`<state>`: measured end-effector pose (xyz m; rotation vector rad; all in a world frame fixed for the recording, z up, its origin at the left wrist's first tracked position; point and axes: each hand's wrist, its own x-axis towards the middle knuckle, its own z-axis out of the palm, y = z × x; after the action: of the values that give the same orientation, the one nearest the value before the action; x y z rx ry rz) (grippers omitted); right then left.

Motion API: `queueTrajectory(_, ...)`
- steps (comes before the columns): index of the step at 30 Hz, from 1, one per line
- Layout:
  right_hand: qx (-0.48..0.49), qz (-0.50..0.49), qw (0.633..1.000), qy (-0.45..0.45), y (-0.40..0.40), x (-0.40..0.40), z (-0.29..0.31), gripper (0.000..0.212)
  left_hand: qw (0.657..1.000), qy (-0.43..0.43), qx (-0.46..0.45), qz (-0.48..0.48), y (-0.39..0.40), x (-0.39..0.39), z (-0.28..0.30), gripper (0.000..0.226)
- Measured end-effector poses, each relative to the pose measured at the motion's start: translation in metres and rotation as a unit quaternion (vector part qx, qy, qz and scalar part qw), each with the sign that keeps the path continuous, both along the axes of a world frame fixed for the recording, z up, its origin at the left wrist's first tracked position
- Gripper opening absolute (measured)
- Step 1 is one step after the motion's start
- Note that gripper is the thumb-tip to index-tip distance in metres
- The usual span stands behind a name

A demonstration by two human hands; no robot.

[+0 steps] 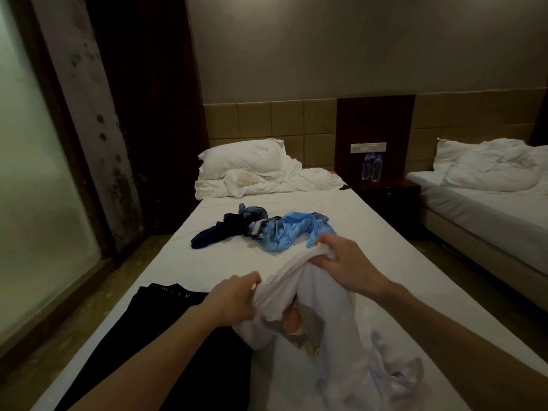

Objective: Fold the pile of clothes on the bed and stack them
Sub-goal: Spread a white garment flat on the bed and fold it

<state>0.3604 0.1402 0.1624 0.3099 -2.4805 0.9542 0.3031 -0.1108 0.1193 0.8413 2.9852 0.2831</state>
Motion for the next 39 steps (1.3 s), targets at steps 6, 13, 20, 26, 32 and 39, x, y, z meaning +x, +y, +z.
queueTrajectory(6, 0.043, -0.041, 0.998, 0.036, 0.008, 0.012, 0.03, 0.019, 0.982, -0.039, 0.182, 0.028, -0.007, 0.003, 0.002, 0.019)
queueTrajectory(13, -0.023, -0.107, 0.989, 0.097, 0.023, 0.039, 0.072, 0.031, 0.92, -0.024, 0.369, 0.131, -0.011, 0.019, 0.023, 0.042)
queueTrajectory(20, -0.041, -0.14, 0.984, 0.098, 0.042, 0.072, 0.104, 0.043, 0.831, -0.104, 0.542, 0.071, -0.026, 0.071, 0.085, 0.055)
queueTrajectory(26, -0.116, -0.077, 0.99, -0.008, 0.05, 0.113, 0.13, 0.018, 0.915, -0.08, 0.392, -0.057, -0.048, 0.106, 0.157, 0.023)
queueTrajectory(32, -0.095, -0.087, 0.99, 0.063, 0.062, 0.152, 0.161, 0.012, 0.897, 0.16, 0.411, -0.031, -0.047, 0.141, 0.192, 0.038)
queueTrajectory(39, -0.117, -0.109, 0.96, 0.232, 0.068, 0.192, 0.208, 0.008, 0.763, 0.254, 0.594, -0.026, -0.029, 0.171, 0.236, 0.028)
